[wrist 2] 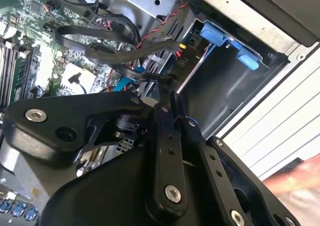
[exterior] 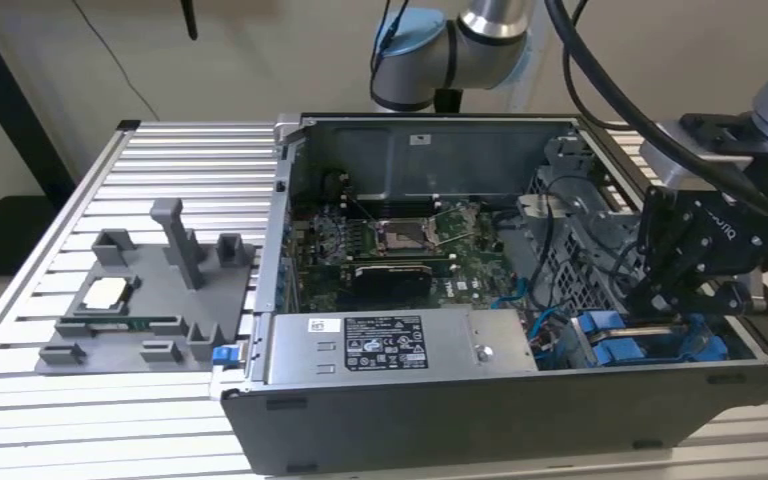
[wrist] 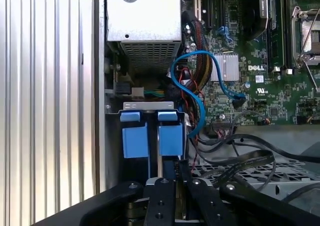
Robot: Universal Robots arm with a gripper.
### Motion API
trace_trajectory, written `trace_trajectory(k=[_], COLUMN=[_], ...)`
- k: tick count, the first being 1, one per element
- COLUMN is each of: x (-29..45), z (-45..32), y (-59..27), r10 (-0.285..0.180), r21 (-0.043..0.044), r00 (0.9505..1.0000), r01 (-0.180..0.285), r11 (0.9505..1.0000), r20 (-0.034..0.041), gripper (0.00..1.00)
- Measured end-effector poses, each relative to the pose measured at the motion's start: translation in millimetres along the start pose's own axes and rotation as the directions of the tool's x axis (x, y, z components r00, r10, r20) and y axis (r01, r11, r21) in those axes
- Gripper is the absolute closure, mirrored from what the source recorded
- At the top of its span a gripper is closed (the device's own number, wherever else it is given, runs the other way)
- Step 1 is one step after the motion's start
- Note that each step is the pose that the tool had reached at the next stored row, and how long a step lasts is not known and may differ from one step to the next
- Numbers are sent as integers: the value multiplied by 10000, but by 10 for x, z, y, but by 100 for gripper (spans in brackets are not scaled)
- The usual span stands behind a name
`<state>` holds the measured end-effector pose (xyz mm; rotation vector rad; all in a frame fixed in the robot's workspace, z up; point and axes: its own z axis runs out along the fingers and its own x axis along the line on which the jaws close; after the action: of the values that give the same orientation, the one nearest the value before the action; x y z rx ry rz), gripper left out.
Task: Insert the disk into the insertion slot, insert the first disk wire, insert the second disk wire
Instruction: 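Insert the second disk wire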
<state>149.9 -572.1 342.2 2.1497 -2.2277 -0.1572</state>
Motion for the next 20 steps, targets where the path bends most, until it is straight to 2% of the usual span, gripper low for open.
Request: trace_trajectory(k=[4,11,12,16,20], x=[-3,-1,-2,-7,-11], z=[-1,54,37,-88,-178], y=[-1,-21,-20,-7,2], r10=[25,87,86,86,86], r21=[2,5,4,3,4], r00=[10000,10000,10000,10000,10000], r01=[-25,-87,-86,-86,-86], r11=[10000,10000,10000,10000,10000], r20=[-1,7,18,18,16], gripper=[84,83,76,76,76])
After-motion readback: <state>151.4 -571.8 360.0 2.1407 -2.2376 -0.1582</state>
